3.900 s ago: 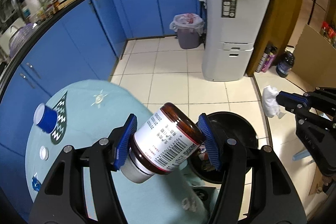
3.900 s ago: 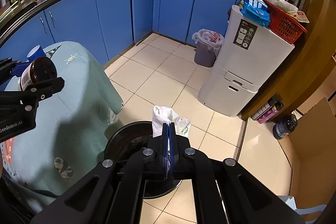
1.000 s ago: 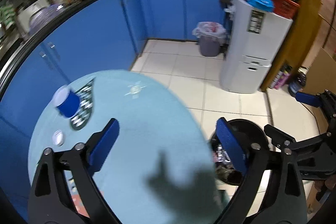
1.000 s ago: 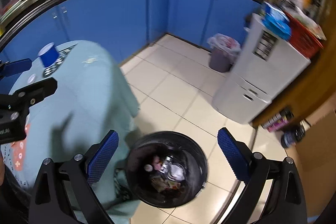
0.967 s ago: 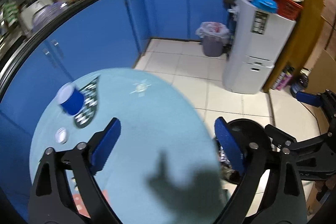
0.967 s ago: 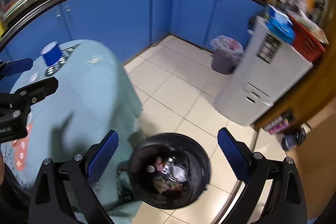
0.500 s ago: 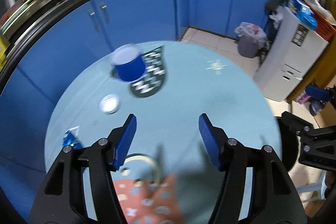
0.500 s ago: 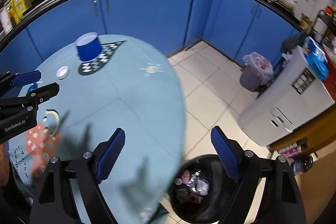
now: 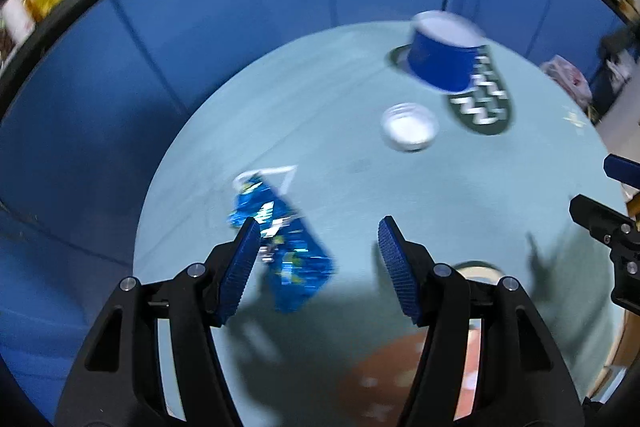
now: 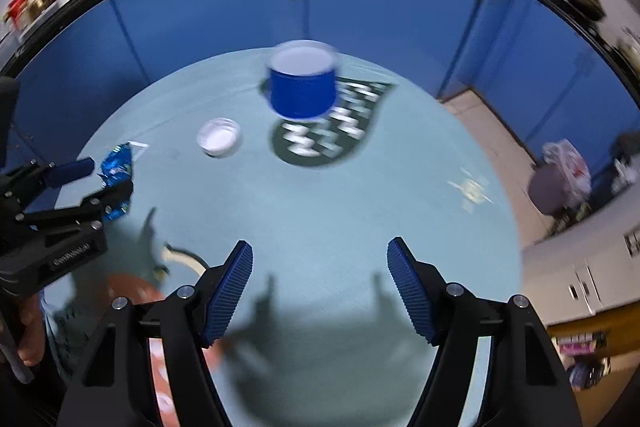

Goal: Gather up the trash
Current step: 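Grasp the blue chip bag with the left tool while the right tool grasps the clear lid, then lift the blue chip bag with the left tool while the right tool lifts the clear lid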

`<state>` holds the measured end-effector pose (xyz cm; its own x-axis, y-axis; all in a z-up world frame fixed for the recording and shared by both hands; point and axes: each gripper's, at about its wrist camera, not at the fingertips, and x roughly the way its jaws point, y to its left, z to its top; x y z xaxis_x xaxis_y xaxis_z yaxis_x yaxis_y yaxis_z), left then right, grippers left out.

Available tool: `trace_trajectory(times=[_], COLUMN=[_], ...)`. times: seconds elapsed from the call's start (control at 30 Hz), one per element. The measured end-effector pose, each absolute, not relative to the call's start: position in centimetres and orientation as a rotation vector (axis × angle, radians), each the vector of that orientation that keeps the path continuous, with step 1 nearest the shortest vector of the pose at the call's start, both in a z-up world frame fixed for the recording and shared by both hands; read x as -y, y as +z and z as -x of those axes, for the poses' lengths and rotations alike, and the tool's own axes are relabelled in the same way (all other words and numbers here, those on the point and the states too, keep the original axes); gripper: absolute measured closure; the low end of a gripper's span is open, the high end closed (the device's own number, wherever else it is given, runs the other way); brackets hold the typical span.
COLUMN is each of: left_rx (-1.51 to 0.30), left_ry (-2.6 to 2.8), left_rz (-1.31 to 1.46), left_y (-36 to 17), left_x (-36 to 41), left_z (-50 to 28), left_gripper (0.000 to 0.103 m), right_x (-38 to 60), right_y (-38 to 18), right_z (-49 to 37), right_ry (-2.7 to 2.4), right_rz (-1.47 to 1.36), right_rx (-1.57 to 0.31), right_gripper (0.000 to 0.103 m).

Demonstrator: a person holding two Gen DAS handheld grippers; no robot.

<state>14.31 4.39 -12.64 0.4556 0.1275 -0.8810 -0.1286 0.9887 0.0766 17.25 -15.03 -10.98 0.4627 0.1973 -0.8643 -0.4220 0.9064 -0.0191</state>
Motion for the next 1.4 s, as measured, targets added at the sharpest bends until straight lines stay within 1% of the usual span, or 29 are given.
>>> trace_trajectory(times=[0.27,0.5,0.57,0.7,0.77,0.93,0.97,1.0,1.03,1.1,1.4], left_rx=[-1.145,-1.139,-1.133,-1.128,-1.125,-1.120,-1.117,-1.117,-1.116,-1.114,-1.113], left_ry=[0.172,0.174,0.179,0.190,0.198,0.204,0.205,0.206,0.209,0.211,0.211], left_rz=[0.090,0.125,0.125,0.149,0.155,0.179,0.182,0.182,0.180,0.178,0.181], left_y=[-15.1,-15.6,-15.6,-15.6,-15.6,-15.5,-15.5,-15.2,-15.4,-15.1,-15.0], left_x=[-8.7,-10.2,-10.3,-11.4,-11.7,-12.5,-12.6,-12.5,-12.5,-12.4,-11.5], left_z=[-15.7,-16.5,-16.9,-17.6,-17.8,-18.0,-18.0,-18.5,-18.5,-17.8,-18.2], left_gripper=[0.041,0.042,0.050,0.052,0.055,0.057,0.057,0.058,0.058,0.059,0.061], right_x=[9.2,6.7,6.2,5.1,4.6,3.2,3.0,2.7,2.5,2.2,1.7], right_y=[-12.4,-13.8,-14.2,-14.7,-15.0,-15.7,-15.8,-15.9,-16.0,-16.1,-15.1], right_z=[-20.5,-22.3,-22.8,-24.0,-24.7,-26.2,-26.4,-26.5,-26.5,-26.6,-24.5], right_ry=[0.476,0.516,0.521,0.536,0.539,0.553,0.560,0.564,0.564,0.579,0.570], right_rz=[0.273,0.292,0.290,0.291,0.294,0.299,0.300,0.307,0.316,0.328,0.385], right_rx=[-1.042,-1.063,-1.068,-1.073,-1.072,-1.076,-1.076,-1.072,-1.072,-1.063,-1.018], right_gripper=[0.035,0.035,0.035,0.035,0.035,0.035,0.037,0.042,0.051,0.064,0.064])
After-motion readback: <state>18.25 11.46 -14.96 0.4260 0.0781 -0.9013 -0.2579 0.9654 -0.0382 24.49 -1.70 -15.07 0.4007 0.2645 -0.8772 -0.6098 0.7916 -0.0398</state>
